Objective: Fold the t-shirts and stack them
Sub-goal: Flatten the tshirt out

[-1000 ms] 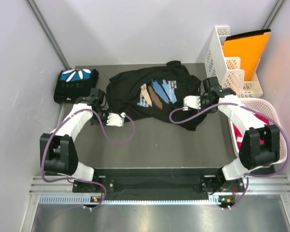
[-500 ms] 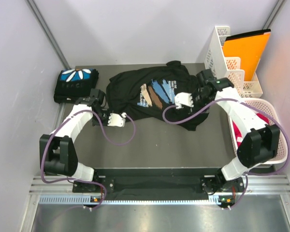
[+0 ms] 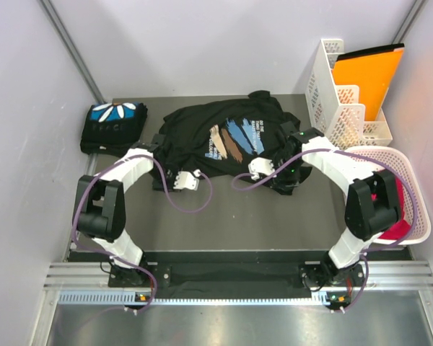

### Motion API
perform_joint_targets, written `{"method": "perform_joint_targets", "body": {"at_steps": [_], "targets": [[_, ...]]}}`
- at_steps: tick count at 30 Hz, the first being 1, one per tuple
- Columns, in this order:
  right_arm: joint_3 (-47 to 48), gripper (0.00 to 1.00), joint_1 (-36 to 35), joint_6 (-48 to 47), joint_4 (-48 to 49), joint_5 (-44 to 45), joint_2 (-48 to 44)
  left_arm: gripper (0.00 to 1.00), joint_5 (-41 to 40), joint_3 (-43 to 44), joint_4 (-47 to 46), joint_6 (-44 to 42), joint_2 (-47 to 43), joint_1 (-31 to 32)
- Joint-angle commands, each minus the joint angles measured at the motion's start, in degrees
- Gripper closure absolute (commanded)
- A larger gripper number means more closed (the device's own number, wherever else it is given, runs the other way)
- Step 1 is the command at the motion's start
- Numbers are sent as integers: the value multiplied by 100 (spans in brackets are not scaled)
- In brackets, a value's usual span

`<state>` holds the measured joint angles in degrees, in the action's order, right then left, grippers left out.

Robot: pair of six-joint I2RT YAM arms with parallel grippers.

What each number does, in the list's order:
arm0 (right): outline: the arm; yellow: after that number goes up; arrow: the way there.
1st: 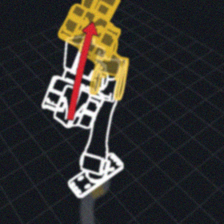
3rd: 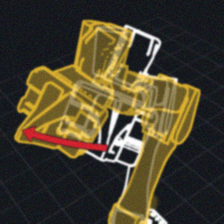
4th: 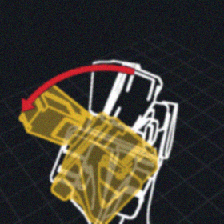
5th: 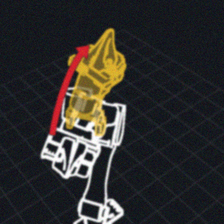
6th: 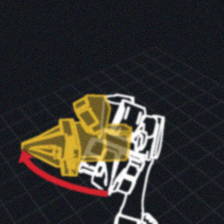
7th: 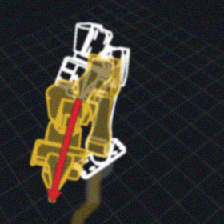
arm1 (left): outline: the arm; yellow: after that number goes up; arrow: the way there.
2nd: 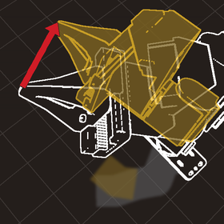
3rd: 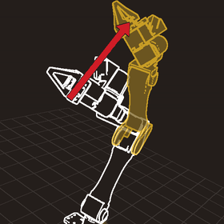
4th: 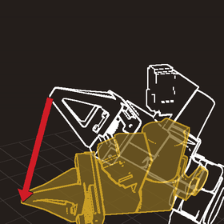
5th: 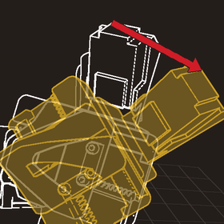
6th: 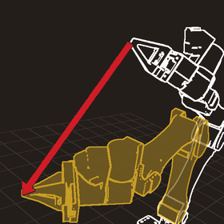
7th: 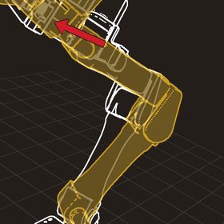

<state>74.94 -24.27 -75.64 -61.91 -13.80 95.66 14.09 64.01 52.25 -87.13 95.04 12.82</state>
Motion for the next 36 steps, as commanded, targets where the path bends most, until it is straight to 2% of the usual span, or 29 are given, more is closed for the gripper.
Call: {"method": "perform_joint_targets", "body": {"at_steps": [1, 13, 16, 20, 28, 36], "targets": [[21, 53, -25, 198, 144, -210, -100, 69, 68, -28, -241, 3, 75, 36], [65, 54, -25, 198, -23, -114, 6, 69, -397, -187, -1147, 100, 620, 186], [109, 54, -8, 198, -49, -96, 6, 77, -424, -117, -1173, 109, 761, 203], [161, 54, 19, 207, -76, -96, 14, 100, -468, -46, -1164, 109, 901, 230], [329, 55, 203, 93, -172, -44, 85, 100, -451, 226, -664, 126, 902, 230], [390, 56, 283, 5, -190, -17, 164, 100, -460, 577, -93, 196, 428, 169]]}}
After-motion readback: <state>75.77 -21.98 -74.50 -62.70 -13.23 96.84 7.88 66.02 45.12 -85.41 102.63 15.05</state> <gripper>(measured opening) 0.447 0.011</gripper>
